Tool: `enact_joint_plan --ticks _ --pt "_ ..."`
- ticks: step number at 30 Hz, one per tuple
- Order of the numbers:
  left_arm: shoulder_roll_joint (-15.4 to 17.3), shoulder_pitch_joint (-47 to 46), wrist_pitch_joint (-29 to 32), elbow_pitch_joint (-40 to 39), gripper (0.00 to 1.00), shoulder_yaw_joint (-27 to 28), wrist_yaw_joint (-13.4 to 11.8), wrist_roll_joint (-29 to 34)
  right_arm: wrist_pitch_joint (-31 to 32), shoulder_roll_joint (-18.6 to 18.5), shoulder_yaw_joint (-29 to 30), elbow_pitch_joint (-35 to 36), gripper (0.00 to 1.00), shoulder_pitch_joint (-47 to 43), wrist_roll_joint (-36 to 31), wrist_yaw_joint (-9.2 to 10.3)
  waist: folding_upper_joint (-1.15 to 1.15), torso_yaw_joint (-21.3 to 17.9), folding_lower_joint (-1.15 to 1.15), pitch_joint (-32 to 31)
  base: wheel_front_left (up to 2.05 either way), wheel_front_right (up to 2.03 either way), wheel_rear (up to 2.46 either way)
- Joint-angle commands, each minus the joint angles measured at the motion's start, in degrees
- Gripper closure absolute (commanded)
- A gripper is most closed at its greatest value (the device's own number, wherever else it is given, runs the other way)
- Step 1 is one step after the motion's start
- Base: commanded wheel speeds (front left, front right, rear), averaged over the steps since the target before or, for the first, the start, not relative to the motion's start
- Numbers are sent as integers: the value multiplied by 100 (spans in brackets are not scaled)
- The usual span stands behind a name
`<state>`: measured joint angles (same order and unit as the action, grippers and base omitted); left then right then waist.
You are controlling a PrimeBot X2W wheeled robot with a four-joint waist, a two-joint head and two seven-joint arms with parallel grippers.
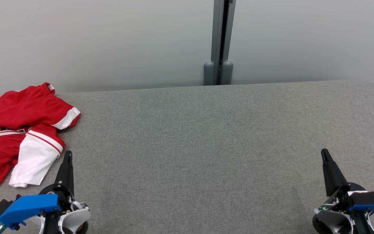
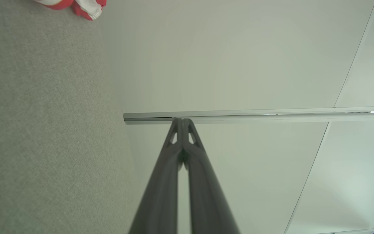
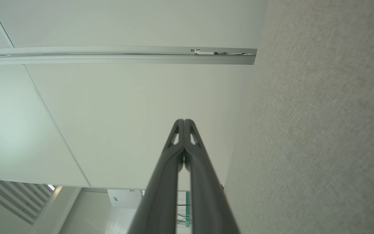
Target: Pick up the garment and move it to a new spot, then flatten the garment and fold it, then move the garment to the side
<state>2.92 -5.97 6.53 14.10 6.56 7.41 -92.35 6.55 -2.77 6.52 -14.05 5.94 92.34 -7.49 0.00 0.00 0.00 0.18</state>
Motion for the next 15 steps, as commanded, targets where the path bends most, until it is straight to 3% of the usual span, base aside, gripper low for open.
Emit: enact_joint_plan --ticks 1,15 --pt "-9 -55 16 -25 100 5 24 -14 12 -21 8 16 100 51 16 0 0 0 0 0 0 0 0" --pt "-10 -55 16 -25 100 5 24 -14 12 -21 7 16 100 51 16 0 0 0 0 0 0 0 0"
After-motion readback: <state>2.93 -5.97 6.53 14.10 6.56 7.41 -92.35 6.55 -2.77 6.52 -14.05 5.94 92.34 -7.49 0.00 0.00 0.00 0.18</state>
